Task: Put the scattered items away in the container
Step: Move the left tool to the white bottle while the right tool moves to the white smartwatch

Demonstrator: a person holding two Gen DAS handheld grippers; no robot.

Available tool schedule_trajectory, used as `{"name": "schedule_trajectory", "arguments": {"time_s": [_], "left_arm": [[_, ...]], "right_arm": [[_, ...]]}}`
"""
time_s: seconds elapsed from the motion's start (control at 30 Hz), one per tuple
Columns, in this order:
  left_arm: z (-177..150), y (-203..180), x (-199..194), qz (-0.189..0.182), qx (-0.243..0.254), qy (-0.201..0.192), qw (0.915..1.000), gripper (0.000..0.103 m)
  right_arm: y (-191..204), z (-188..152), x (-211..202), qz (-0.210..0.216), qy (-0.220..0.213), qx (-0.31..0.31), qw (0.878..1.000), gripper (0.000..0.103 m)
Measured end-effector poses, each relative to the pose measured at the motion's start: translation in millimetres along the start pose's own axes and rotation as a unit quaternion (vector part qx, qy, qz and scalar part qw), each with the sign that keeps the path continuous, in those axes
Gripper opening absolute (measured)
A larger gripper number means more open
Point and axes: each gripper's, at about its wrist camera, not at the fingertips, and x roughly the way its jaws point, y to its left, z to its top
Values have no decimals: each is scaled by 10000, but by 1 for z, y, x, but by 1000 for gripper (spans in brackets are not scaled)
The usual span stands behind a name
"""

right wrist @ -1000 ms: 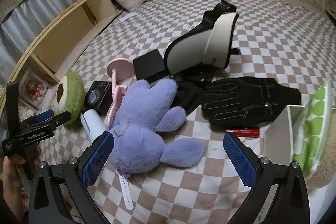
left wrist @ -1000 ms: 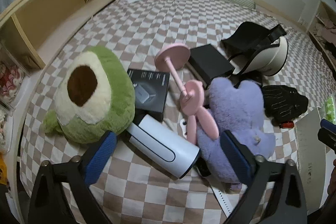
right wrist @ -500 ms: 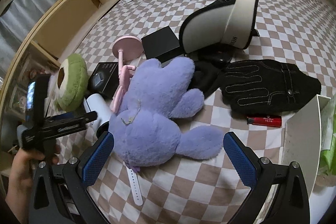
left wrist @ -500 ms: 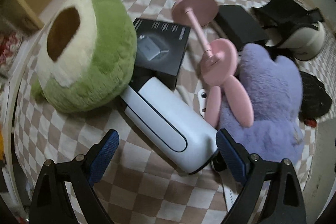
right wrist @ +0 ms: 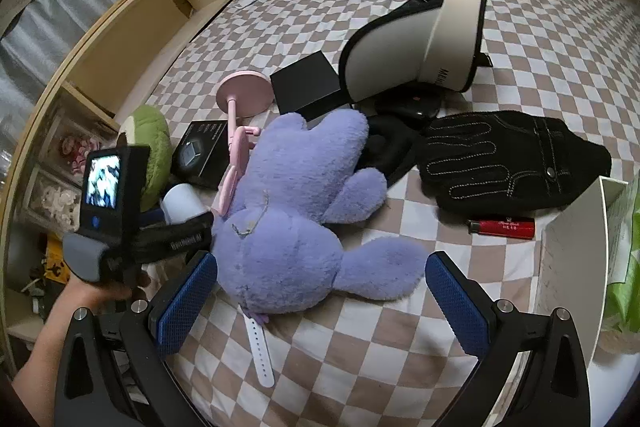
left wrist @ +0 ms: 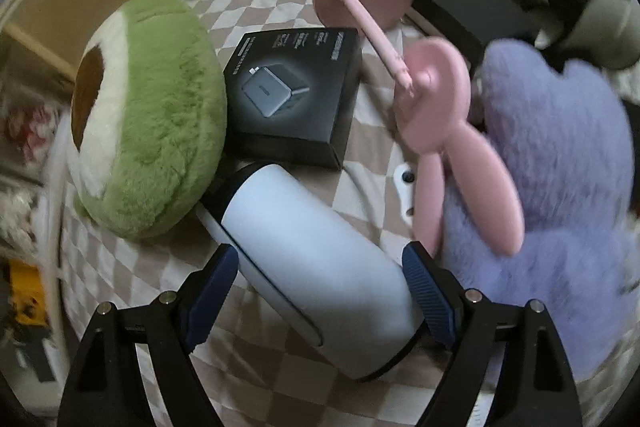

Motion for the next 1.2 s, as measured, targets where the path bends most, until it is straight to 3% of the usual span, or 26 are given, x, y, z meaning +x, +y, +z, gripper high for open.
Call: {"name": "schedule_trajectory", "arguments": {"time_s": [0.23, 0.4, 0.53, 0.7, 0.8, 1.07, 1.2], "left_arm": [[-12, 13, -3, -110, 225, 42, 9997, 85], [-25, 33, -5, -458, 243, 192, 9985, 81], [-31, 52, -12, -770, 145, 203, 9967, 73], [-36, 64, -14, -961, 112, 167, 9952, 71], [-37, 68, -14, -1018, 66, 121, 9947, 71], [-35, 72, -14, -1034, 25, -3, 9946, 74], [-35, 79, -12, -1123, 28, -44, 9937, 77]], "right_arm": [[-3, -3, -2, 1, 15, 105, 9999, 103], [0, -13, 2, 90, 261, 29, 9996, 103], [6, -27, 11, 505, 682, 125, 9963, 102], [40, -45, 12, 932, 608, -372, 9931, 83], [58, -52, 29, 1200, 734, -537, 9886, 78], [100, -66, 92, 1797, 1304, -750, 9722, 78], [100, -66, 118, 1300, 1069, -664, 9835, 77]]}}
